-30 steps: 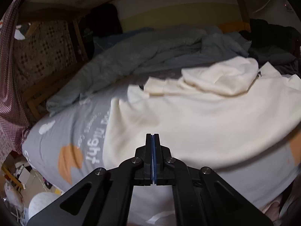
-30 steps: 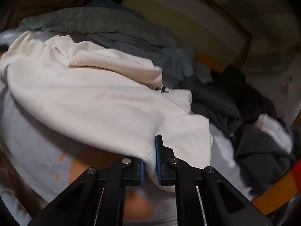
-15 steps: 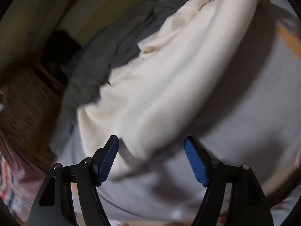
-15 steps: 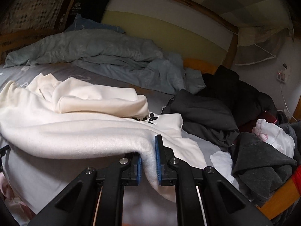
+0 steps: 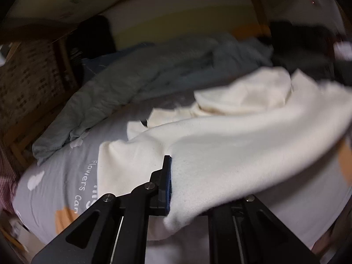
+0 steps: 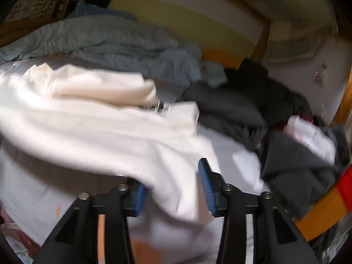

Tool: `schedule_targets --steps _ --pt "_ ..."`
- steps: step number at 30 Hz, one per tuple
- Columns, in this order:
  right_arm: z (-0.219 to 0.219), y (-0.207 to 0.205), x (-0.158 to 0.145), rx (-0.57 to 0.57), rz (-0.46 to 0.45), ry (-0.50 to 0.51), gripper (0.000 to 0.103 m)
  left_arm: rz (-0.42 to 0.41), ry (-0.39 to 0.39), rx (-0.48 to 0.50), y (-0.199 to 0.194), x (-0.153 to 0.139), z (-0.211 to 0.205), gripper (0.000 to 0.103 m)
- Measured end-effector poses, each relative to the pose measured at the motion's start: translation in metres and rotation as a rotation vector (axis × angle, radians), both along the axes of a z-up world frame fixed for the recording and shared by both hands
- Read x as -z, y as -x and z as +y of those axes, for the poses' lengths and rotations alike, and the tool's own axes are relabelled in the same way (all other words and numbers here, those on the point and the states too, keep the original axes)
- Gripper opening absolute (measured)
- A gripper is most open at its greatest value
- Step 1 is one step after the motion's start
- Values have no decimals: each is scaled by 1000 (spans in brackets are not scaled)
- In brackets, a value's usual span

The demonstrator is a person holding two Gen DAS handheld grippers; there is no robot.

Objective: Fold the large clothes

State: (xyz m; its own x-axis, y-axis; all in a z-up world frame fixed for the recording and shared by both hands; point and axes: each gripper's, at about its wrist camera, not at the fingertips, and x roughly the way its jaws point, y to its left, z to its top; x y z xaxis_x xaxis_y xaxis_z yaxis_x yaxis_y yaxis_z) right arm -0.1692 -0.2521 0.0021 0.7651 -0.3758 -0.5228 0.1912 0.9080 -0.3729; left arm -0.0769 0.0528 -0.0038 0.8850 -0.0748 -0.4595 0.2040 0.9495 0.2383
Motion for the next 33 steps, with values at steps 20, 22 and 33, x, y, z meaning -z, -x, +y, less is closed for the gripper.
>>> schedule_targets --steps 20,22,33 --pt "-11 -36 -72 -182 74 -46 13 198 -134 24 -47 -66 -17 13" --pt "-23 -71 -78 -194 88 -86 13 184 -167 -7 -79 -65 -28 13" --pt "-48 -216 -32 -155 103 -169 17 317 -144 -54 -204 -15 -38 23"
